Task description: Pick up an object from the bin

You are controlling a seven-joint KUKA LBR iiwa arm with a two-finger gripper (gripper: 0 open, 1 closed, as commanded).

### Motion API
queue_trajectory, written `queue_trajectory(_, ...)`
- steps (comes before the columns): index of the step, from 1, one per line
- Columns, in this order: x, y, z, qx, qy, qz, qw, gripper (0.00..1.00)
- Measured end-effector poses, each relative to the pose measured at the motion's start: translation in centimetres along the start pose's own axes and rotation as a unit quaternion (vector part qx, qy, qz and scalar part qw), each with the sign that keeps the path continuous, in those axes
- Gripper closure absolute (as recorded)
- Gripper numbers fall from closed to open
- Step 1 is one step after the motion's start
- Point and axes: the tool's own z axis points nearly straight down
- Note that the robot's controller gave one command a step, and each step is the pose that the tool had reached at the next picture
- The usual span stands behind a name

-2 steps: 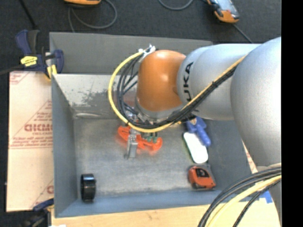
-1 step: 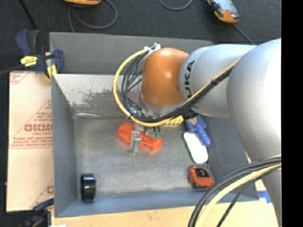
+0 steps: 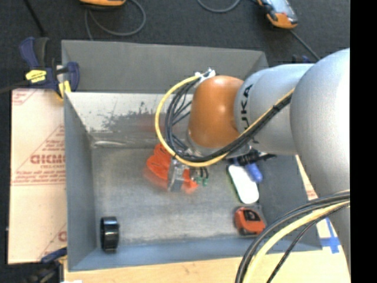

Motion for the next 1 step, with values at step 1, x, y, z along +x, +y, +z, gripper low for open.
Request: queue_trajectory(1,0.0,0.0,0.0,0.0,0.0,0.001,1.0,1.0)
